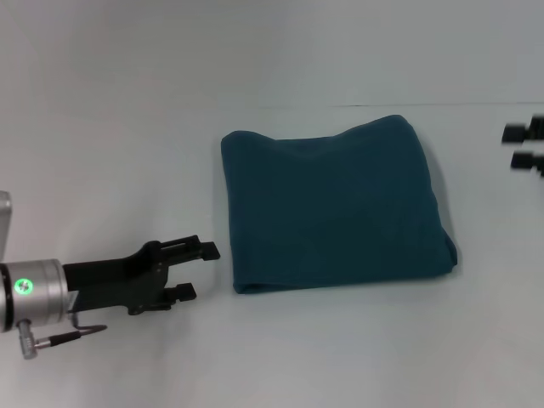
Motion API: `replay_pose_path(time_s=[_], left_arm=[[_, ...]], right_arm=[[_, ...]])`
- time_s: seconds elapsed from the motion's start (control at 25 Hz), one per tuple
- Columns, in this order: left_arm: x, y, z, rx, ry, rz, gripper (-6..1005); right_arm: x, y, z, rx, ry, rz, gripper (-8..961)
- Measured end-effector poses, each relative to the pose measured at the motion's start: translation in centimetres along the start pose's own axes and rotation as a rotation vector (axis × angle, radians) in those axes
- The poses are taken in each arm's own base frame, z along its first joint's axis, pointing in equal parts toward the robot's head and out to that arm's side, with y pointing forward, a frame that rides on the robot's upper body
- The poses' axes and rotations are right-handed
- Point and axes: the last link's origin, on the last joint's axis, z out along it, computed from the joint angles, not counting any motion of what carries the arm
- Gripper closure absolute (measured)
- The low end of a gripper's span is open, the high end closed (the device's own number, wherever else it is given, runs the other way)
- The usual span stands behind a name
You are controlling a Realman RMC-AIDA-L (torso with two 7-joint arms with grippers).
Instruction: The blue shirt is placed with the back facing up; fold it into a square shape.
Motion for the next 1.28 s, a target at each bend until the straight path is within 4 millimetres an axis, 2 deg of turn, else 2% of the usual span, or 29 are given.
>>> replay_pose_path(time_s=[0.12,0.24,0.6,0.96,1.28], left_arm=[[-0.3,0.0,0.9,0.005,-0.009,0.011,126],[-0.6,0.2,1.9,-0.005,-0.019,0.013,135],[-0.9,0.9,3.9,-0.009,-0.029,0.017,162],[-0.9,0.9,5.5,0.019,-0.021,0.016,188],[-1.0,0.6,5.7,0.031,-0.008,0.01,212]], right_arm=[[-1.8,1.5,-0.5,0.019,-0.012,-0.009,360],[-2.4,2.2,-0.4,0.024,-0.008,-0.009,360],[-1.7,3.0,1.9,0.017,0.082,-0.028,360],[-1.6,3.2,2.1,0.013,0.088,-0.037,361],[-1.6,3.1,2.0,0.013,0.088,-0.037,361]])
